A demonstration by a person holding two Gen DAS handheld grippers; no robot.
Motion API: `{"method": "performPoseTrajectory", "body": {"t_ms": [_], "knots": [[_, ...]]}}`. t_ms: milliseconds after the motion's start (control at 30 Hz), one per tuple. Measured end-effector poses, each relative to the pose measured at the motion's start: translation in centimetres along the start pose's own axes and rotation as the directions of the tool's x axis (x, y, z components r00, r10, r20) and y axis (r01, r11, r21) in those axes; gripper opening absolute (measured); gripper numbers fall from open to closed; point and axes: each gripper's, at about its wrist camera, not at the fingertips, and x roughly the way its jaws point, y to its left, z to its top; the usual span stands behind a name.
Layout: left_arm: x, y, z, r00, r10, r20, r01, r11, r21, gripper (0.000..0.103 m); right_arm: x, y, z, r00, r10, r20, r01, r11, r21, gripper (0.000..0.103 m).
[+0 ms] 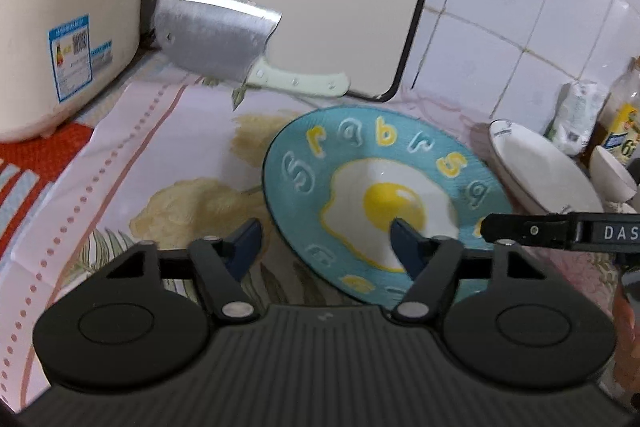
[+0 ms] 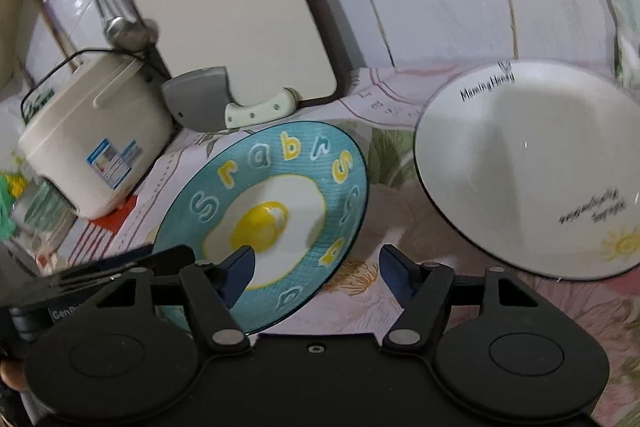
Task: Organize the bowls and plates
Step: 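Move the left gripper to the rim of the blue egg plate, then grasp and lift the blue egg plate with the left gripper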
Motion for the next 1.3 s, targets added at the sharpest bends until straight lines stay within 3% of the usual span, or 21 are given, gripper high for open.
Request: {"method": "performPoseTrajectory", "body": {"t_ms": [100,167,300,633,867,1300], "knots": [[0.5,0.0,-0.3,1.000,0.012,-0.013,-0.012,1.000,0.006,0.048,0.7,-0.5,-0.4,1.000,0.016,0.010,-0.017,1.000,0.024,0.061],[0.8,0.0,-0.4,1.000,0.014,-0.021,-0.014,1.000,0.000,0.033,0.7,-0.4,-0.5,1.000,0.009,0.030,-0.009,1.000,0.005,0.055],[0.8,0.2,-0.5,0.999,0.042,-0.006,-0.042,0.999,-0.012,0.024,1.3,-0.3,-0.7,0.999,0.024,0.021,-0.024,1.000,-0.002,0.025],[0.6,-0.5,-0.8,0.994,0.107,0.037,-0.106,0.994,-0.031,0.024,1.3,-0.5,-1.2,0.998,0.036,0.060,-0.036,0.999,0.003,0.024],[0.3,-1.3,-1.2,0.990,0.136,0.048,-0.135,0.991,-0.018,0.024,1.1,0.2,-1.5,0.997,0.010,0.072,-0.005,0.998,-0.068,0.025],[-4.7,-3.8,-2.8,0.987,0.151,0.054,-0.153,0.988,0.031,0.024,-3.2,0.8,-3.6,0.998,0.017,0.063,-0.010,0.994,-0.105,0.025]]}}
